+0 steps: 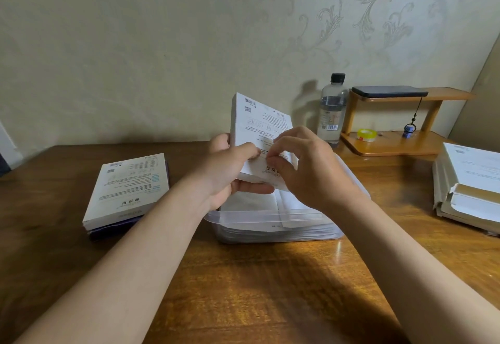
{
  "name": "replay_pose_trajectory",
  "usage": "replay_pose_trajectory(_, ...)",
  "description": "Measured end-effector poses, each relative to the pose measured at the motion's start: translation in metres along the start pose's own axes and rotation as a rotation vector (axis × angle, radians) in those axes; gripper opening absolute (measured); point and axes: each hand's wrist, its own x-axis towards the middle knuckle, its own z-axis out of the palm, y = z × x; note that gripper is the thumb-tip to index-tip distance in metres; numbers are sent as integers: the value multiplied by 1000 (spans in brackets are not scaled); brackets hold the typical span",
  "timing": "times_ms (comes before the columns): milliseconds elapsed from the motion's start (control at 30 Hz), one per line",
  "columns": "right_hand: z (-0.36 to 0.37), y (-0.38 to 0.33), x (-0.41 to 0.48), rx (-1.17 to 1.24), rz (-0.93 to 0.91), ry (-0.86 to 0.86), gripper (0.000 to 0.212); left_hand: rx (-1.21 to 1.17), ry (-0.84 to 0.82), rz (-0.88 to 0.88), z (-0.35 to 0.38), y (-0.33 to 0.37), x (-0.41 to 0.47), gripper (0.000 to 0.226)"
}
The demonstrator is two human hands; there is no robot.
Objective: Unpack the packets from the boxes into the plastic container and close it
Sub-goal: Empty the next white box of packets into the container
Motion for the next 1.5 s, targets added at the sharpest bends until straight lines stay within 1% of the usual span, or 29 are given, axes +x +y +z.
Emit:
replay_pose_trajectory(267, 4, -2, -2, -114, -75, -18, 8, -47, 38, 7, -1, 2, 0, 36)
replay_pose_trajectory(500, 6, -2, -5, -152, -163, 38, 7, -205, 150, 53, -3, 4, 1, 31)
replay_pose_trajectory(700, 6, -1, -7, -138, -219, 46, 4, -313, 220, 79, -10, 2, 5, 36)
replay_pose_trajectory(900, 4, -4, -9, -99, -242, 40, 2, -328, 228, 99, -11, 1, 6, 34)
replay_pose_trajectory(1033, 3, -5, -10, -93, -228, 23, 2, -331, 247, 103, -12, 0, 8, 36)
replay_pose_trajectory(1167, 3, -6, -11, -90, -224, 11, 5, -346, 229, 112, -12, 0, 7, 32)
replay_pose_trajectory(1233, 0, -8, -12, -45, -201, 42, 9, -361, 220, 110, -13, 0, 7, 33)
replay_pose_trajectory(1300, -3, -9, -12, 27, -150, 147, 11, -405, 213, 101, -14, 1, 7, 34)
replay_pose_trajectory(1367, -6, -8, -9, 84, 6, 234, 6, -453, 198, 100, -15, 1, 8, 32)
replay_pose_trajectory(1400, -6, -7, -7, 94, 106, 218, 5, -472, 184, 101, -16, 1, 7, 31)
replay_pose_trajectory(1433, -6, -6, -4, 99, 201, 170, 14, -481, 165, 101, -16, 1, 7, 33)
replay_pose_trajectory(1500, -5, -3, -1, 161, 330, 46, 34, -482, 116, 101, -16, 1, 4, 39)
